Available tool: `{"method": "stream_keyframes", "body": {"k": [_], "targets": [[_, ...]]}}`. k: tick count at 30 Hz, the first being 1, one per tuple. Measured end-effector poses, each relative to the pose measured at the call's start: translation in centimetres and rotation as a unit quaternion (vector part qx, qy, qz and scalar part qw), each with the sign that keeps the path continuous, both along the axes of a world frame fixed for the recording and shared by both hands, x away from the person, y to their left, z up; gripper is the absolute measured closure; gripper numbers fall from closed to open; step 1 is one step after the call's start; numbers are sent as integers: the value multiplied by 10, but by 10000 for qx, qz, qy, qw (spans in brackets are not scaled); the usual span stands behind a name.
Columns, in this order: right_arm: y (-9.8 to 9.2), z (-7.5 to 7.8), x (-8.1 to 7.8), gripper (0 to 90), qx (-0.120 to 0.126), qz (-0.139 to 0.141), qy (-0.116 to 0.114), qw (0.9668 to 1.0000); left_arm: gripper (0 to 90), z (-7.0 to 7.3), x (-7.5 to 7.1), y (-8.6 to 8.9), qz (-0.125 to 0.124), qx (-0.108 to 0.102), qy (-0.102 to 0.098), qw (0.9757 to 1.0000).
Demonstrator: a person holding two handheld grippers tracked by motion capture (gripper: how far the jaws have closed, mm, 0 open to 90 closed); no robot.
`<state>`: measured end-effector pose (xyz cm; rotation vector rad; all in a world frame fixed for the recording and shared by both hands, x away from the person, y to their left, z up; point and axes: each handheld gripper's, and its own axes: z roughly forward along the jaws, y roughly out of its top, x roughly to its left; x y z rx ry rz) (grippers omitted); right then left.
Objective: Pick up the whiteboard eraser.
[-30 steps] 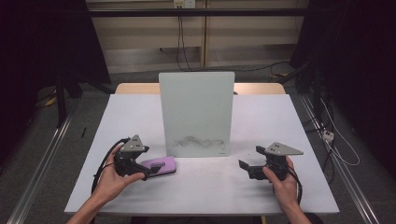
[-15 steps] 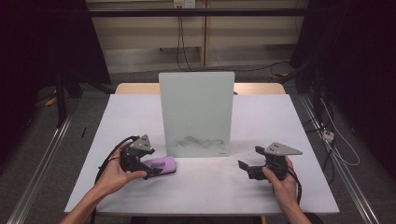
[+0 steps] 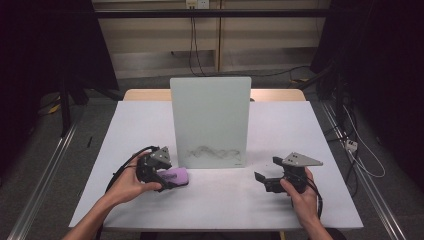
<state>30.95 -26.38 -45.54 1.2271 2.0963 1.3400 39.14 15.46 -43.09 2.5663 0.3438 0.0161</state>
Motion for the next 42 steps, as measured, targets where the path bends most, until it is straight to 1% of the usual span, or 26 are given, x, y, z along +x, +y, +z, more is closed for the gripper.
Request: {"method": "stream_keyframes", "body": {"k": [1,2,6,7,8,14,17,18,19,20,21,23,26,28,29,31,32,33,35,36,37,38,39,40,41,42], "targets": [[0,0,0,73,0,2,3,10000,293,1,0,-2,-73,52,8,10000],[0,0,0,73,-4,6,3,10000,311,1,0,-3,-82,74,-23,9999],[0,0,0,72,-6,10,-1,10000,351,1,0,-5,-153,104,-21,9998],[0,0,0,72,-6,15,-3,10000,370,0,-1,-6,-192,196,-57,9996],[0,0,0,72,-4,16,-1,10000,384,-1,-1,-6,-165,162,-66,9997],[0,0,0,72,-5,14,1,10000,402,1,0,-4,-163,186,-138,9996],[0,0,0,72,-4,9,0,10000,404,5,1,1,-34,-37,-156,9999],[0,0,0,71,-4,4,4,10000,404,7,1,3,7,-91,-160,9998],[0,0,0,71,-6,10,4,10000,405,7,1,3,7,-91,-160,9998],[0,0,0,71,-7,11,1,10000,405,8,2,4,27,-161,-175,9997],[0,0,0,72,-7,12,0,10000,405,9,1,6,133,-288,-170,9994],[0,0,0,71,-6,8,4,10000,406,10,1,7,157,-330,-148,9992],[0,0,0,71,-6,12,4,10000,406,10,-1,8,272,-541,-176,9980],[0,0,0,72,-2,17,5,10000,407,10,-2,8,311,-587,-171,9976],[0,0,0,71,-5,19,0,10000,407,10,-4,9,332,-742,-174,9965],[0,0,0,71,-5,20,-3,10000,407,10,-6,9,367,-792,-184,9960],[0,0,0,71,-2,12,-4,10000,407,11,-9,10,402,-924,-203,9947],[0,0,0,71,-2,12,-4,10000,407,11,-9,10,402,-924,-203,9947],[0,0,0,71,7,8,0,10000,408,12,-12,11,474,-1131,-245,9921],[0,0,0,71,13,4,1,10000,407,13,-13,12,497,-1158,-242,9917],[0,0,0,71,15,2,1,10000,407,12,-14,13,551,-1215,-299,9906],[0,0,0,71,15,2,1,10000,408,12,-14,13,551,-1215,-299,9906],[0,0,1,71,23,-14,-6,10000,408,11,-16,14,654,-1392,-332,9875],[0,0,1,71,24,-27,-3,10000,408,11,-16,14,654,-1392,-332,9875],[0,0,2,71,26,-28,0,10000,408,12,-17,15,741,-1402,-401,9865],[0,0,2,71,26,-28,0,10000,408,12,-17,16,771,-1542,-377,9843]]}}
